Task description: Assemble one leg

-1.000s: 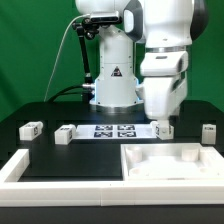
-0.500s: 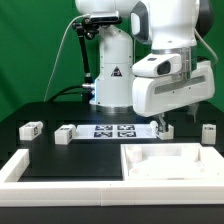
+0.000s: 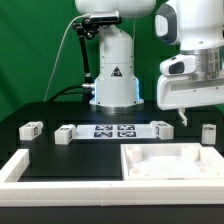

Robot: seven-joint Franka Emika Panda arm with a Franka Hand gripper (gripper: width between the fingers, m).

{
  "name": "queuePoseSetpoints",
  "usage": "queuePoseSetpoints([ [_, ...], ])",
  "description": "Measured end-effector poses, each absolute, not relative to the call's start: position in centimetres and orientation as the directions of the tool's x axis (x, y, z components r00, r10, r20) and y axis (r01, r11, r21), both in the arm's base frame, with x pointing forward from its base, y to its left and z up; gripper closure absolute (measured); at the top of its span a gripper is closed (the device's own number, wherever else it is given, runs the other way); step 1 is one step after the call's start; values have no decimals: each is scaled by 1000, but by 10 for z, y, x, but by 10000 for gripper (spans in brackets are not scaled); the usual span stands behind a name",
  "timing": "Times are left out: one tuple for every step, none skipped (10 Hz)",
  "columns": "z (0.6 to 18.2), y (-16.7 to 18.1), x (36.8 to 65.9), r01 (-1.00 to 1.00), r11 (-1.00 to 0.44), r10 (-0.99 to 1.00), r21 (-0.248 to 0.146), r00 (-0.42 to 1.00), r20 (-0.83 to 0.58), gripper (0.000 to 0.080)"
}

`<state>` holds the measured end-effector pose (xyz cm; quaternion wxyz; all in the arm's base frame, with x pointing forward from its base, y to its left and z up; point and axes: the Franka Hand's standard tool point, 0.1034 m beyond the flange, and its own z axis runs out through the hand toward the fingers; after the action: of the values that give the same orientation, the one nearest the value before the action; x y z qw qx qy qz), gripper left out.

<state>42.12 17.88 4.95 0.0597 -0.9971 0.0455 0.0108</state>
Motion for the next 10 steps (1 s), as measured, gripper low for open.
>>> queuePoseSetpoints([
  [49, 179, 421, -199, -972, -195, -123, 980, -44, 151],
  [49, 179, 421, -269, -955, -264, -124, 963, -55, 151],
  [49, 180, 420, -282, -951, -276, -123, 959, -64, 151],
  [49, 177, 418, -253, -961, -244, -115, 966, -87, 151],
  [49, 180, 416, -261, -959, -251, -111, 963, -96, 151],
  [47, 180, 410, -256, -962, -242, -97, 961, -136, 151],
  [47, 180, 404, -248, -966, -225, -75, 946, -232, 151],
  [47, 182, 409, -254, -965, -226, -68, 933, -280, 151],
  [47, 182, 406, -243, -968, -208, -56, 911, -355, 151],
  [45, 181, 407, -239, -970, -197, -51, 889, -414, 151],
])
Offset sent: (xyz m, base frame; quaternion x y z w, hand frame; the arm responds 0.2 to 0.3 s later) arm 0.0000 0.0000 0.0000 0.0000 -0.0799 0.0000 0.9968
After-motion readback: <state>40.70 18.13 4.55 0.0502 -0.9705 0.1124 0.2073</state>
